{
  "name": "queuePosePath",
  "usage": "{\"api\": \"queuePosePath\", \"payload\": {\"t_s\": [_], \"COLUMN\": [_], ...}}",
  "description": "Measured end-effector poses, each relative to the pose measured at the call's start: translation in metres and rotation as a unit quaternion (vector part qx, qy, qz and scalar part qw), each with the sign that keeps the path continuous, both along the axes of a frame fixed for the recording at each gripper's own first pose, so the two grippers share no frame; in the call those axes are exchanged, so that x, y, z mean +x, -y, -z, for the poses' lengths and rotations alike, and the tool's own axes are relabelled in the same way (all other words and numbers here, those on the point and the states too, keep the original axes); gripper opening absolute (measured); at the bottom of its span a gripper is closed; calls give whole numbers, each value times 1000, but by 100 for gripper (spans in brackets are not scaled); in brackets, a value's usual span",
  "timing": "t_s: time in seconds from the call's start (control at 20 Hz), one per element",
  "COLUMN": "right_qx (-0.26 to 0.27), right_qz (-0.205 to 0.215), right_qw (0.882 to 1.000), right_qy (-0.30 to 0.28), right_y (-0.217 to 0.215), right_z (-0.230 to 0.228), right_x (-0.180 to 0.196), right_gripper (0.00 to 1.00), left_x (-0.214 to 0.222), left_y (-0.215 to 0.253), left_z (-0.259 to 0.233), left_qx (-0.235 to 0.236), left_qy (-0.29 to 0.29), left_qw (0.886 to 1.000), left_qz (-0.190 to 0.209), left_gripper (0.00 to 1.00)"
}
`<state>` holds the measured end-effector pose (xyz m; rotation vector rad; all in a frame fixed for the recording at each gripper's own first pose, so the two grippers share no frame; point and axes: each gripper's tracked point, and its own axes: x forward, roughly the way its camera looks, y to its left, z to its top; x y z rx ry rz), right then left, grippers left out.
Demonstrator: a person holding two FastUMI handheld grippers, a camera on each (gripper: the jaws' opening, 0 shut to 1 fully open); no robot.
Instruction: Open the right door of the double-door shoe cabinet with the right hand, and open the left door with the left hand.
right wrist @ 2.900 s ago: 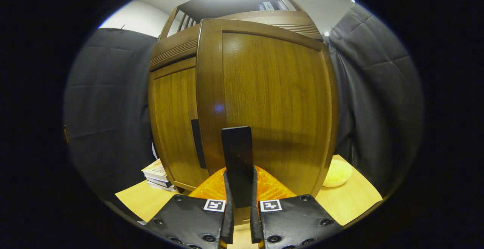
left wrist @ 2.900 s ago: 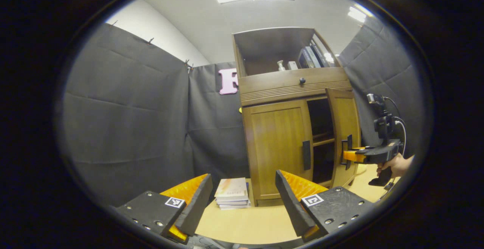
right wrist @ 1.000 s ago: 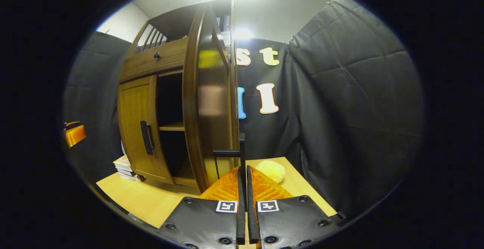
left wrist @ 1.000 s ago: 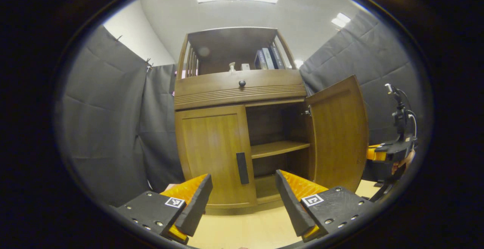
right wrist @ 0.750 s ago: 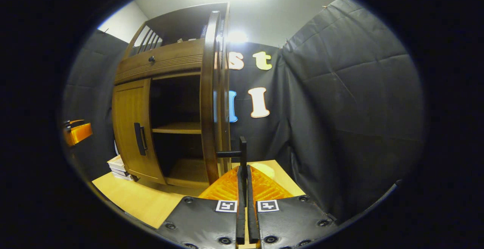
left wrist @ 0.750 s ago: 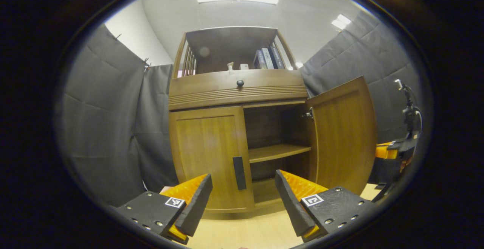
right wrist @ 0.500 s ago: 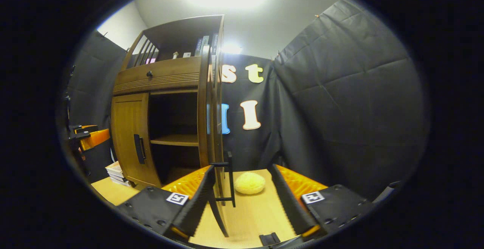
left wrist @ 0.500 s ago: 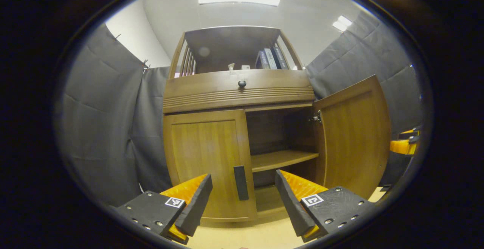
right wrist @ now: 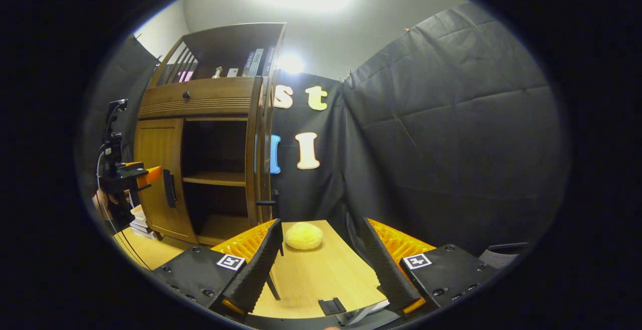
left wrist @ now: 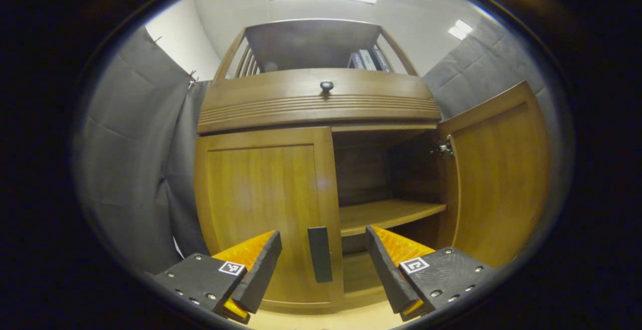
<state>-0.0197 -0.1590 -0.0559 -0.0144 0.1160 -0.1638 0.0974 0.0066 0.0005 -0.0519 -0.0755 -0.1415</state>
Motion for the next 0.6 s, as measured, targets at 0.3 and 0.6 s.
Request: {"api": "queuePosePath", "payload": {"t_s": [0.3,0.6], "right_qx": [0,-4], "right_qz": [25,31], "right_qw": [1000,999], "right_qy": [-16,-23], "right_y": [8,8], "right_z": [6,9], "right_x": [-13,-20], "right_gripper": [94,94], "left_x": [16,22], "left_y": [-2,1], "left_z": [14,33], "left_qx": [-1,11], "left_qy": [-20,-51], "left_qw": [1000,999], "left_qz": [-10,3], "left_gripper": [94,85]}}
